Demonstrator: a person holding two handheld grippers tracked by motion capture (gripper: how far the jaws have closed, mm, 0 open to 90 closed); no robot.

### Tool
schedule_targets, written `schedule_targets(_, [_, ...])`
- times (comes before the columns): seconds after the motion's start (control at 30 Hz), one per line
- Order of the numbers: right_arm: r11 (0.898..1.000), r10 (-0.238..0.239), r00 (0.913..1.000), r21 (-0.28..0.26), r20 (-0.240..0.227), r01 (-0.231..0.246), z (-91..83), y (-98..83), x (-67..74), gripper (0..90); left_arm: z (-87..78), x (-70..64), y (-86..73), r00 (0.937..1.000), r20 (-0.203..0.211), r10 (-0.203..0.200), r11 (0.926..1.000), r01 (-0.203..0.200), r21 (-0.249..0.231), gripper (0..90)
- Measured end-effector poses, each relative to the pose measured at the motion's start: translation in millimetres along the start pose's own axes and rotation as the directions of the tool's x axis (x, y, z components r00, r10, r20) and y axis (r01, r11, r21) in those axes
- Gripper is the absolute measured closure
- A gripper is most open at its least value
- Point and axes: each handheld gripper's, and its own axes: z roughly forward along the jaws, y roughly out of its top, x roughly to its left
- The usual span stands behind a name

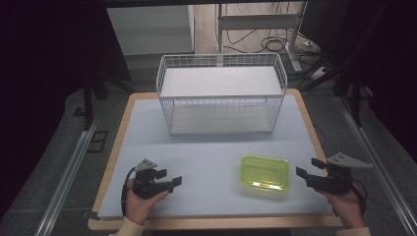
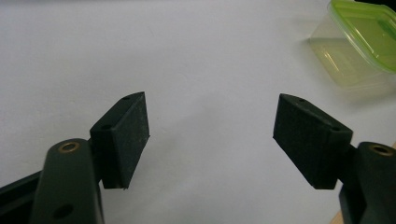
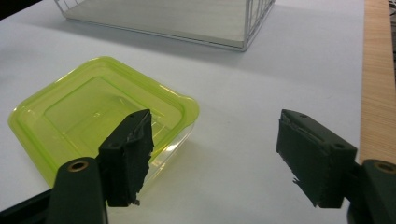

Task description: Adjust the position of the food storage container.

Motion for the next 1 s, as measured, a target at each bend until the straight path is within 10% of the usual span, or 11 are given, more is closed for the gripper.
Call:
schedule_targets(0.2, [0.999, 0.014, 0.9997, 0.049, 0.017, -0.015, -1.8, -2.1, -4.2, 35.1, 0.3, -1.0, -0.6, 1.0, 0.004, -0.001, 1.0, 0.001, 0.004, 25.5])
schedule_targets(0.57, [0.987, -0.06, 0.9964, 0.155, 0.06, 0.05, -4.6, -1.5, -6.7, 88.1, 0.4, -0.6, -0.3, 1.0, 0.001, -0.002, 1.0, 0.002, 0.0, 25.5])
schedule_targets(1.0, [0.963, -0.076, 0.9932, 0.263, 0.088, 0.05, 17.0, 8.8, 6.9, 89.6, 0.5, 1.1, -0.5, 1.0, -0.001, -0.008, 1.0, 0.008, 0.004, 25.6])
